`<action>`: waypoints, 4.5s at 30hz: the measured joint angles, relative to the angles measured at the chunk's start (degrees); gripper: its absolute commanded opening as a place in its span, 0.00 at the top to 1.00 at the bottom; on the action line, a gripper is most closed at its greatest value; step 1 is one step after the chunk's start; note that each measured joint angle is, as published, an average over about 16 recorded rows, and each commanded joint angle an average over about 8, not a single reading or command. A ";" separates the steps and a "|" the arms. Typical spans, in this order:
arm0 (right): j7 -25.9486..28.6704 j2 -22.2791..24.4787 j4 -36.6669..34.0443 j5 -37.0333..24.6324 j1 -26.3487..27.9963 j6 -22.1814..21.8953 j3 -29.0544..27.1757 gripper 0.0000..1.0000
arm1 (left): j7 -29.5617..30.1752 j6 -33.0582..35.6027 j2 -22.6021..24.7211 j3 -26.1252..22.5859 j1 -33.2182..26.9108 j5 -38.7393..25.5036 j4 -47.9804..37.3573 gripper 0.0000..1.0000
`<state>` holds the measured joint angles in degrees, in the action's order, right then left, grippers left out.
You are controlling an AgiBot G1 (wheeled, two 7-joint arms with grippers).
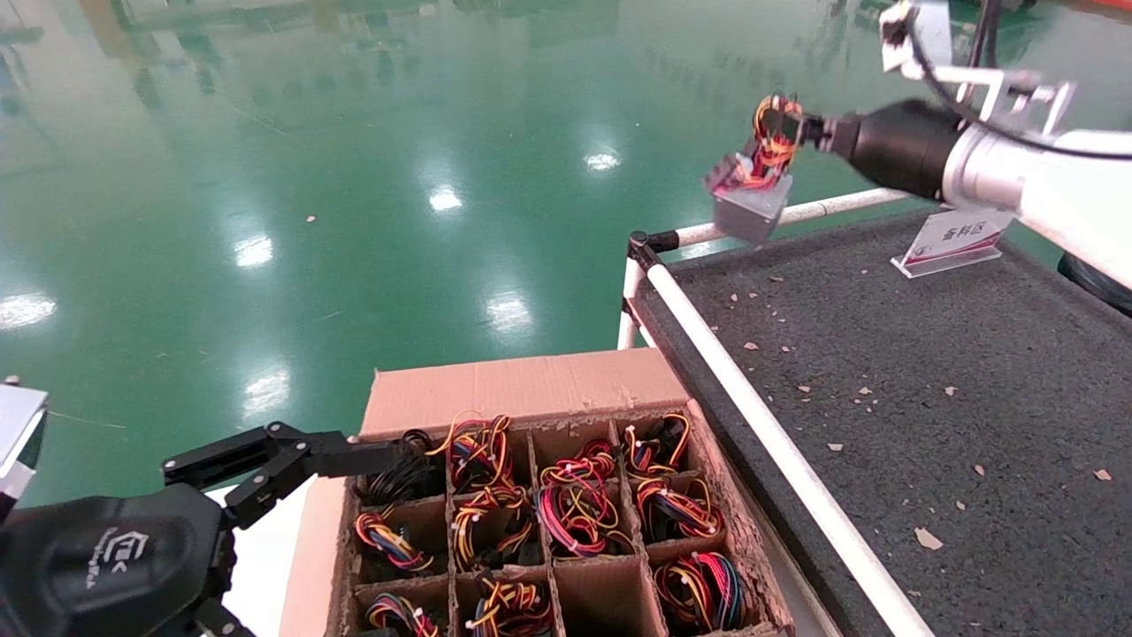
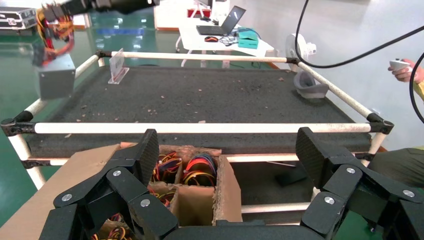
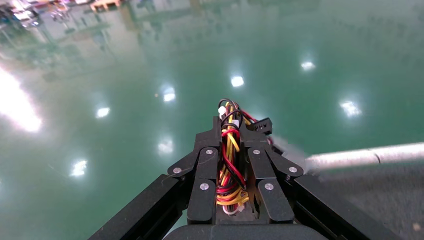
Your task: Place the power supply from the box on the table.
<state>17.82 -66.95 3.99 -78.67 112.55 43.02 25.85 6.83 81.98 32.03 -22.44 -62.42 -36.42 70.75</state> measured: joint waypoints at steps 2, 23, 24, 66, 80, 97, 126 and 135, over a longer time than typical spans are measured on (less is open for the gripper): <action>-0.48 -0.39 -0.69 0.15 -0.37 -0.84 -0.12 1.00 | 0.00 0.00 0.00 0.00 0.00 0.00 0.00 0.00; -0.56 -3.92 -3.57 1.93 -1.78 0.62 -1.35 1.00 | 0.00 0.00 0.00 0.00 0.00 0.00 0.00 0.00; -0.41 -4.02 -3.67 1.95 -1.80 0.95 -1.36 1.00 | 0.00 0.00 0.00 0.00 0.00 0.00 0.00 0.00; 3.63 -4.29 -4.57 -1.17 -2.90 -10.11 0.90 0.62 | 0.00 -0.01 0.00 0.00 0.00 0.00 0.00 0.00; 3.53 -4.62 -4.39 -1.21 -3.41 -11.96 0.93 0.00 | -0.01 -0.02 -0.01 0.00 0.01 0.01 -0.02 0.00; 3.07 -4.26 -4.24 -1.51 -3.29 -11.67 1.14 0.00 | -0.01 -0.02 -0.01 0.00 0.01 0.01 -0.02 0.00; -0.81 1.71 6.78 2.32 -9.89 -6.58 0.44 0.00 | -0.01 -0.04 -0.01 0.01 0.02 0.02 -0.03 0.00; -1.89 6.90 17.56 8.24 -16.94 1.87 -1.32 0.00 | -0.01 -0.04 -0.01 0.00 0.02 0.02 -0.03 0.00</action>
<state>15.94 -60.06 21.55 -70.43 95.61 44.89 24.52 6.83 81.94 32.02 -22.43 -62.40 -36.39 70.71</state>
